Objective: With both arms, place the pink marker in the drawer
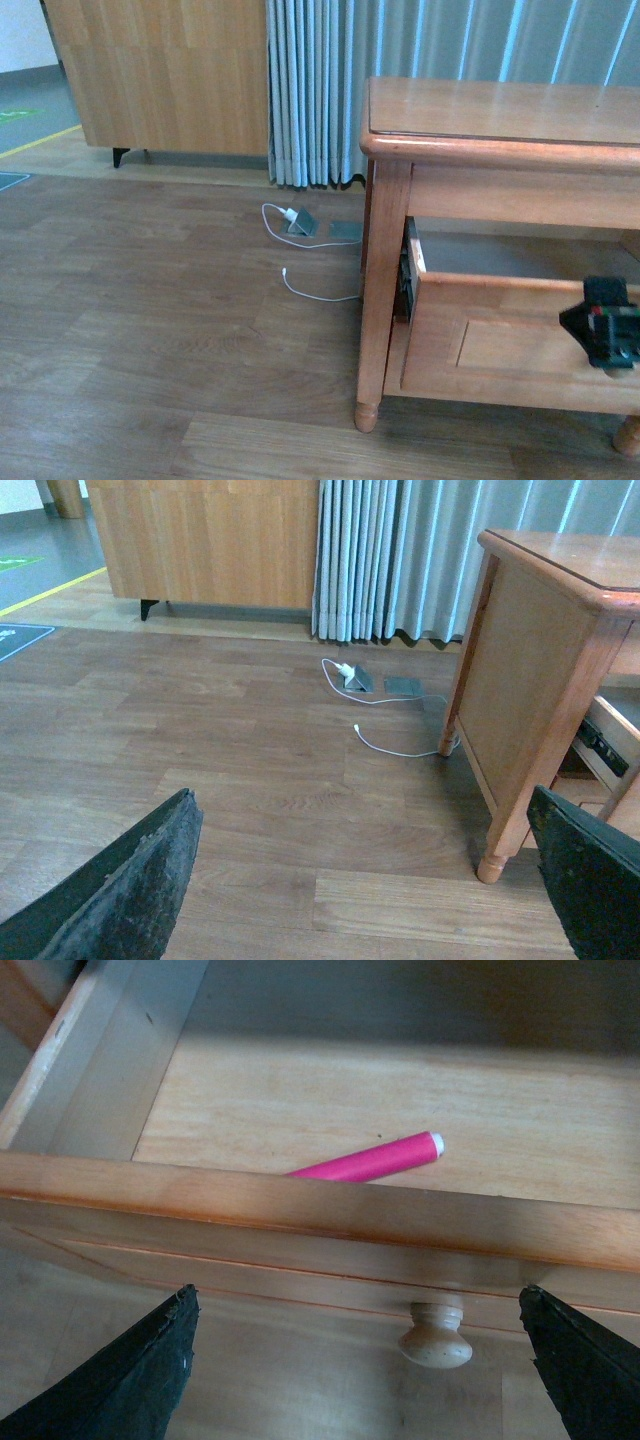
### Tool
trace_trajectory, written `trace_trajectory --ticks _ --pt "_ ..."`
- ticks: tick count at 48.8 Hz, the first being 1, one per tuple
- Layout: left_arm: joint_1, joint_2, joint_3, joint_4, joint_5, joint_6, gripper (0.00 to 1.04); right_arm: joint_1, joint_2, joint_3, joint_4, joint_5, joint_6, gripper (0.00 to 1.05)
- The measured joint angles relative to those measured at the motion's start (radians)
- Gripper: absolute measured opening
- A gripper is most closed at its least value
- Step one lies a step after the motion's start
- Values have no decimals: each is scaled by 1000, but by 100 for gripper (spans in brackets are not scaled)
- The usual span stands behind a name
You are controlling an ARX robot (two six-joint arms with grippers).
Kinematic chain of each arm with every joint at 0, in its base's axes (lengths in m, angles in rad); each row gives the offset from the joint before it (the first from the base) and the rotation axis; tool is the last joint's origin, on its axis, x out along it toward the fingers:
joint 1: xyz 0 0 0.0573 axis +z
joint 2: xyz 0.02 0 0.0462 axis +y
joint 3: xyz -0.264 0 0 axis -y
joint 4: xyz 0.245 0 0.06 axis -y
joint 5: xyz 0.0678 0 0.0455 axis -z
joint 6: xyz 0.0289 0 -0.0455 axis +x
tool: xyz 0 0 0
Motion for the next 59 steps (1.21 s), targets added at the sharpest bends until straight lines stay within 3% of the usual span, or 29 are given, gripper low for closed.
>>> trace_trajectory --ticks 17,30,44,59 --pt "0 0 0 0 0 0 99 -3 288 276 194 113 48 96" --pt "0 0 0 0 0 0 99 -15 372 348 229 133 65 96" --pt "0 0 0 0 0 0 99 -30 354 328 241 116 54 96" --pt "0 0 0 0 0 0 99 -40 90 116 203 21 68 96"
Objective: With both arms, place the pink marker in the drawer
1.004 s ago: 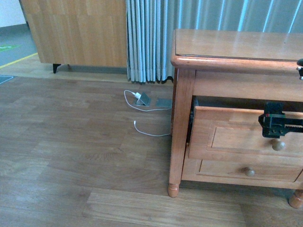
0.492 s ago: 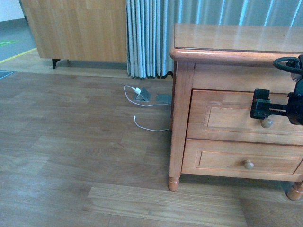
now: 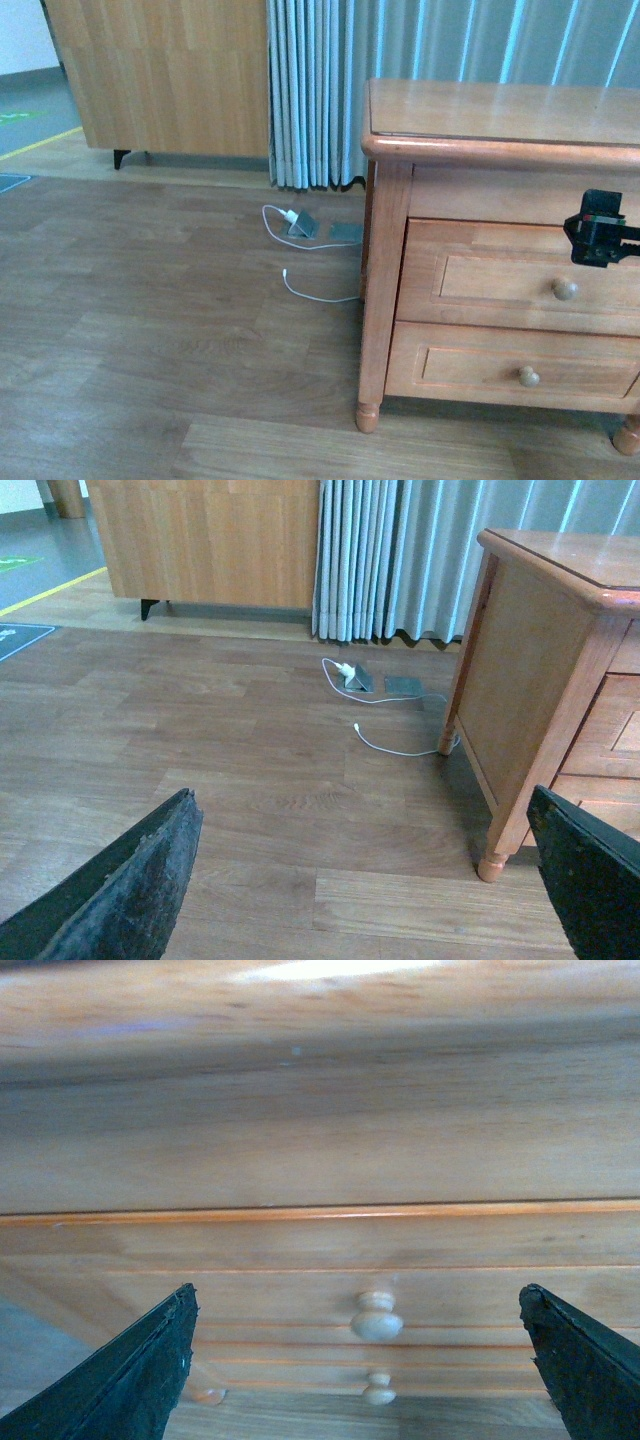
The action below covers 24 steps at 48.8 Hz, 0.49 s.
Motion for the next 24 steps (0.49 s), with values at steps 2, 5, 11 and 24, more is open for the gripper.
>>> trace_trajectory --ticks 2,5,11,24 --pt "0 0 0 0 0 0 99 -1 -39 -29 -8 -12 3 96" --pt "0 0 0 0 0 0 99 -3 -101 -71 -27 -34 10 96" --pt "0 0 0 0 0 0 99 -19 -291 -172 -106 -95 24 96" --pt "0 0 0 0 0 0 99 -103 -746 -323 -390 -247 31 96"
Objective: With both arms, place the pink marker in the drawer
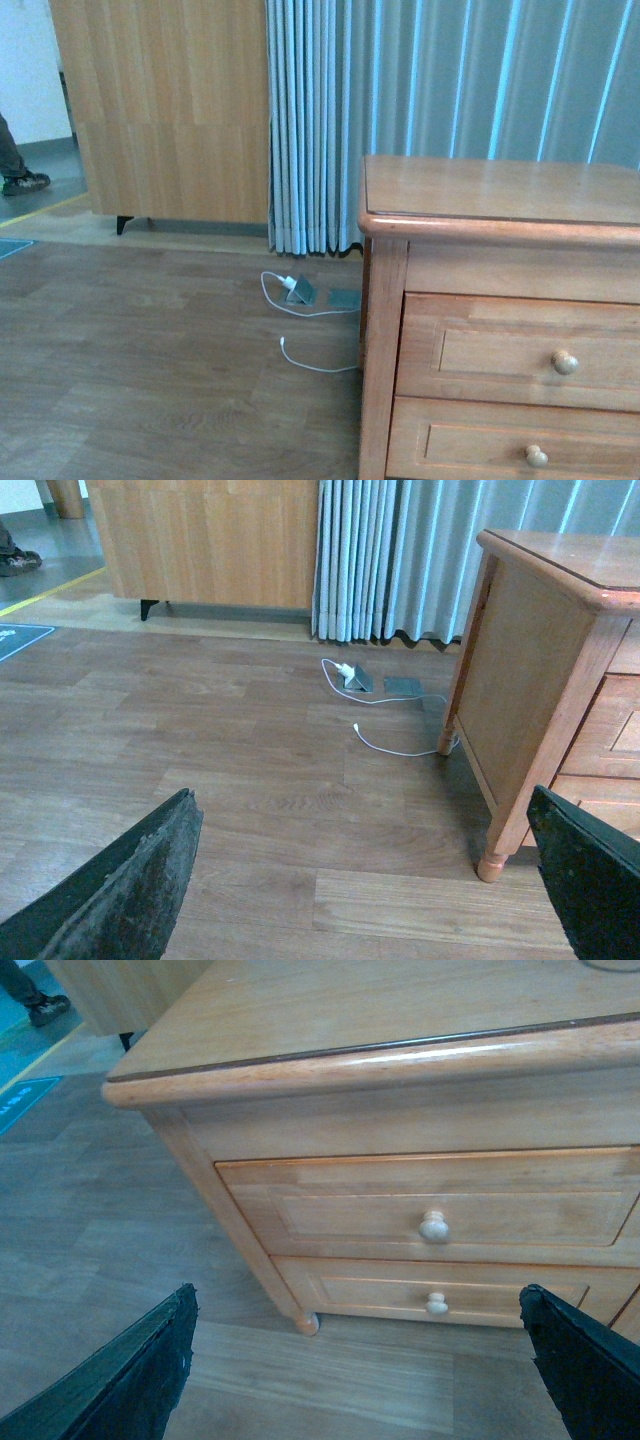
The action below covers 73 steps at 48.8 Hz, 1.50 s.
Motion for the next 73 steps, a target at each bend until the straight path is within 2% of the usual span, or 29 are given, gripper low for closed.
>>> trace_trajectory --ticks 10,17,19,23,26,33,39,41,42,46,73 --pt "0 0 0 0 0 0 99 -116 -303 -90 -229 -125 1 96" --pt "0 0 0 0 0 0 99 -129 -333 -95 -237 -131 1 96" --pt "0 0 0 0 0 0 99 -122 -337 -107 -203 -97 -6 94" --pt "0 0 0 0 0 0 99 -79 -368 -206 39 97 -67 81" --pt "0 0 0 0 0 0 99 -55 -400 -259 131 166 -90 70" --pt "0 0 0 0 0 0 99 -5 -474 -328 144 215 -114 43" --pt "0 0 0 0 0 0 99 35 -551 -383 120 255 -121 13" --pt "0 0 0 0 0 0 99 69 -579 -398 105 310 -122 2" --pt "0 0 0 0 0 0 99 90 -590 -403 100 336 -126 1" --pt "0 0 0 0 0 0 99 139 -643 -426 71 351 -124 1" --pt "0 0 0 0 0 0 99 141 -856 -499 -56 357 -125 1"
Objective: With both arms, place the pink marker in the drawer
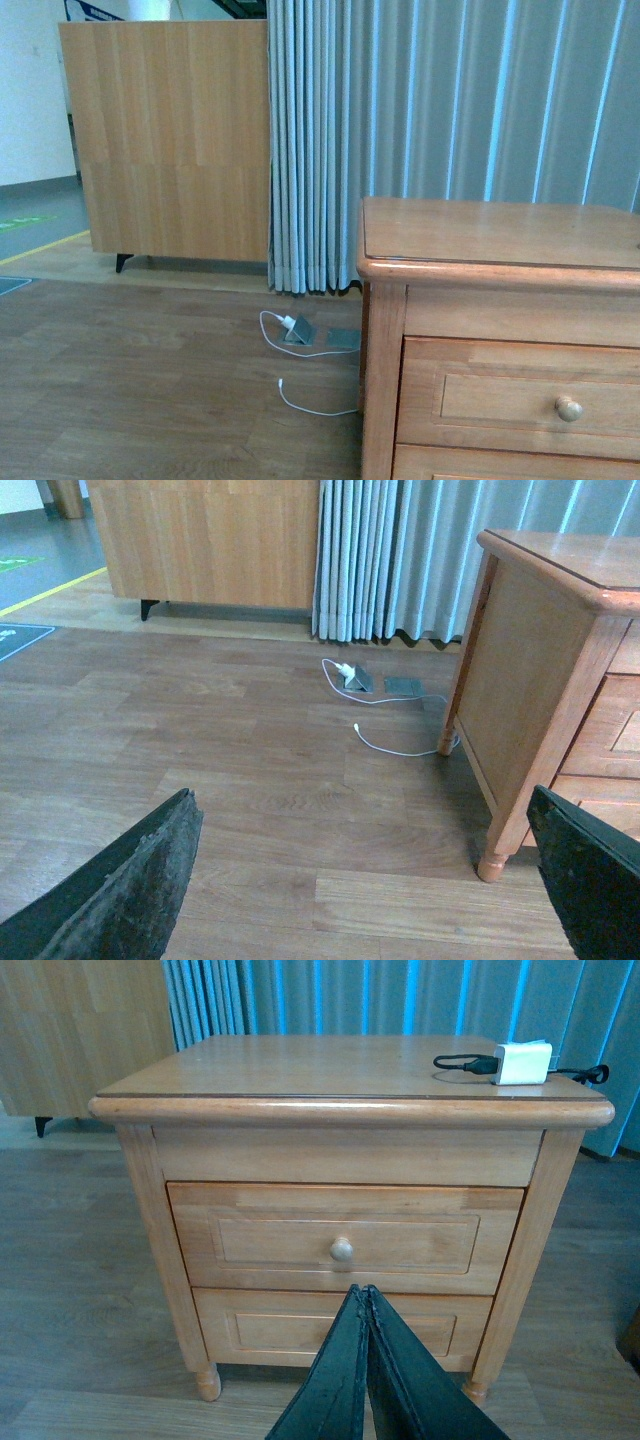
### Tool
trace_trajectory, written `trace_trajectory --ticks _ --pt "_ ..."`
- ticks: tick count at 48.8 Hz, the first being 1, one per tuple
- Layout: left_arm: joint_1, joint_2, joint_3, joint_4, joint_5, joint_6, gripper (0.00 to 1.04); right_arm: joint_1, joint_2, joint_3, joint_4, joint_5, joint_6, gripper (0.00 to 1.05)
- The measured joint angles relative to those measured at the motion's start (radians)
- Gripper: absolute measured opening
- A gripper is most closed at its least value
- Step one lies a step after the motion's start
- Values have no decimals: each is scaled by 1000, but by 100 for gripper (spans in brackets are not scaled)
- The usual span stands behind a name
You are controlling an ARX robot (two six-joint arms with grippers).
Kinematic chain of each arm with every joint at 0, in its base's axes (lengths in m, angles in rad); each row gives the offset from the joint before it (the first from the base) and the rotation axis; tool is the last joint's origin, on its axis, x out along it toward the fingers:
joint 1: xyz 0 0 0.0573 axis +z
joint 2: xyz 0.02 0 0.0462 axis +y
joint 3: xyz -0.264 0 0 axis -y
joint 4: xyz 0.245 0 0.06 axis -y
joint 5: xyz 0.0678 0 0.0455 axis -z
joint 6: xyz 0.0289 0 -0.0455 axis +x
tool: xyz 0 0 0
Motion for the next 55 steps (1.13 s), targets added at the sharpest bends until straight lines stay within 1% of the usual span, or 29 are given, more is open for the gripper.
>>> trace_trajectory --ticks 15,16,18,19,21,34,37,55 --pt "0 0 0 0 0 0 99 0 -95 0 -93 0 0 1" --pt "0 0 0 0 0 0 99 0 -112 0 -112 0 0 1" --pt "0 0 0 0 0 0 99 0 -193 1 -228 0 0 1" --pt "0 0 0 0 -1 0 99 0 -226 1 -259 0 0 1" --pt "0 0 0 0 0 0 99 0 -261 1 -266 0 0 1" --pt "0 0 0 0 0 0 99 0 -265 1 -270 0 -1 1" --pt "0 0 0 0 0 0 99 0 -265 1 -270 0 -2 10" --pt "0 0 0 0 0 0 99 0 -265 1 -270 0 -2 74"
